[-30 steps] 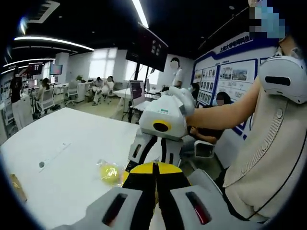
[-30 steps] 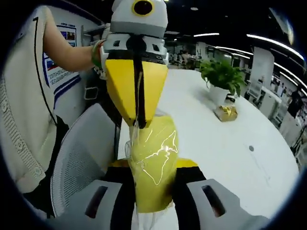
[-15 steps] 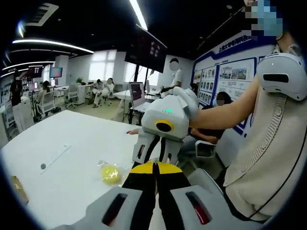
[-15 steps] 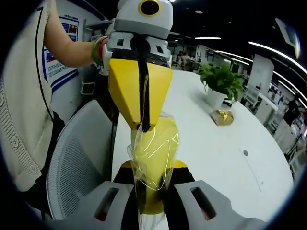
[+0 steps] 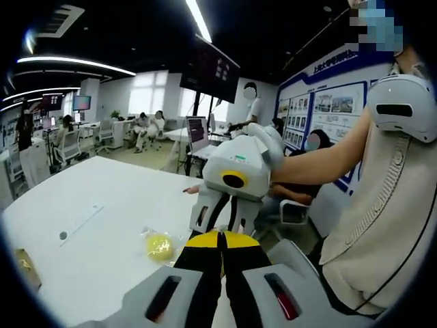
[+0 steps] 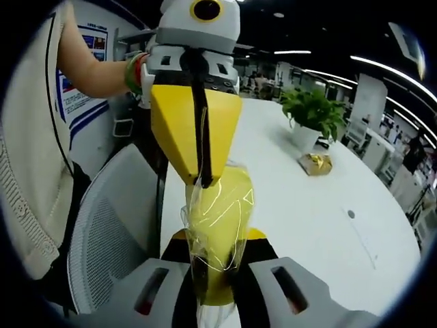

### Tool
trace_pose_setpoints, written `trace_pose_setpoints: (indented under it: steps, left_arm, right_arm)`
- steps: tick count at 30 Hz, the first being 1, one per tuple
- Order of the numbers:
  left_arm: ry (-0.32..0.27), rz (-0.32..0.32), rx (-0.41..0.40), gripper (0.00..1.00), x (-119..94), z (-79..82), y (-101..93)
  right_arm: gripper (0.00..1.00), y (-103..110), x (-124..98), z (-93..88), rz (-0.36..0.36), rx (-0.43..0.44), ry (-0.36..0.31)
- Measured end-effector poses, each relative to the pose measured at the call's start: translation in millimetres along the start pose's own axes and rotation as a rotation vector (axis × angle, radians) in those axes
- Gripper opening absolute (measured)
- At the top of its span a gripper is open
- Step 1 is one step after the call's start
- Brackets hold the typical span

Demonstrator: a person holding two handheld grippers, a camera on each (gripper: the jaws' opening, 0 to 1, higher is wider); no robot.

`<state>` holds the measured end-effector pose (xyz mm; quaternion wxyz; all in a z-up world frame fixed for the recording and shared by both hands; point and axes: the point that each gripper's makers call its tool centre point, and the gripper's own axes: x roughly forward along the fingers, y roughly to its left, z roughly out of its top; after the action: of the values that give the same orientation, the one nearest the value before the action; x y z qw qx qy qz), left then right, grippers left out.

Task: Compare the silicone blocks by pressing each to a similar depth, holding the contact briefly, and releasing to observe deformation and rebound differences across the visible hardness samples.

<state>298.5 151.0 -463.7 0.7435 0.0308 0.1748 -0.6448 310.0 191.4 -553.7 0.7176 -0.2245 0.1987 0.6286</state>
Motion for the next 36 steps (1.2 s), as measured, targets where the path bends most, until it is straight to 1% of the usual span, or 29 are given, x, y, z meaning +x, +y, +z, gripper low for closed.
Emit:
trace_pose_setpoints:
  steps: [5, 6, 8, 11, 17, 18, 19, 20, 21, 23, 24, 25, 26, 32, 34, 36]
  left_arm:
    - [-0.005, 0.003, -0.001, 0.0, -1.5, 0.4, 1.2]
    - [-0.005, 0.003, 0.0, 0.0, -1.9, 0.5, 0.9]
    - [-0.003, 0.003, 0.001, 0.0, -1.9, -0.2, 0.8]
    - [-0.003, 0.006, 0.006, 0.0, -1.9, -0.8, 1.4]
    - [0.0, 0.016, -0.001, 0.0, -2.5, -1.2, 2.6]
    - [-0.003, 0.027, -0.01, 0.0, -2.7, -0.7, 4.2]
    - [-0.003, 0.02, -0.022, 0.0, -2.6, -0.6, 3.2]
    - [-0.004, 0.02, -0.025, 0.0, -2.5, -0.4, 3.0]
    - [-0.006, 0.026, -0.026, 0.0, -2.3, 0.0, 3.8]
    - [-0.002, 0.034, -0.053, 0.0, -1.4, -0.5, 5.5]
    - [0.0, 0.034, -0.055, 0.0, -0.5, -0.7, 6.1]
    - [0.004, 0.032, -0.061, 0.0, 0.1, -1.4, 5.9]
    - [0.006, 0.031, -0.062, 0.0, 0.4, -1.6, 5.7]
    - [0.007, 0.028, -0.054, 0.0, 1.2, -0.3, 5.2]
    - [0.006, 0.027, -0.057, 0.0, 1.4, 0.0, 5.3]
    - [0.003, 0.023, -0.064, 0.0, 1.5, 0.3, 4.6]
  right_arm:
    - [0.07, -1.9, 0.5, 2.3, -0.006, -0.009, -0.008]
    - [0.07, -1.3, 0.6, 2.4, -0.001, 0.003, -0.008]
    - [0.07, -1.5, 1.1, 2.0, -0.007, -0.012, -0.006]
    - [0.08, -1.7, 1.9, 1.6, -0.008, 0.0, -0.007]
    - [0.09, -4.5, 2.1, 2.0, -0.031, -0.009, -0.011]
    - [0.1, -5.5, 1.8, 2.6, -0.039, -0.016, -0.016]
    - [0.1, -6.7, 1.5, 3.4, -0.047, -0.032, -0.024]
    - [0.11, -8.0, 1.4, 4.7, -0.051, -0.065, -0.036]
    - [0.11, -8.5, 0.6, 3.6, -0.057, -0.071, -0.039]
    - [0.12, -11.2, 0.7, 3.0, -0.069, -0.089, -0.045]
    - [0.13, -11.2, 0.8, 2.3, -0.07, -0.088, -0.045]
    - [0.13, -9.2, 1.1, 1.2, -0.057, -0.062, -0.044]
    - [0.13, -9.0, 1.0, 1.1, -0.055, -0.057, -0.043]
    - [0.16, -8.6, -1.3, 1.4, -0.063, -0.064, -0.058]
    - [0.18, -9.3, -1.5, 1.1, -0.063, -0.059, -0.058]
    - [0.19, -6.8, -1.7, 0.6, -0.045, -0.036, -0.056]
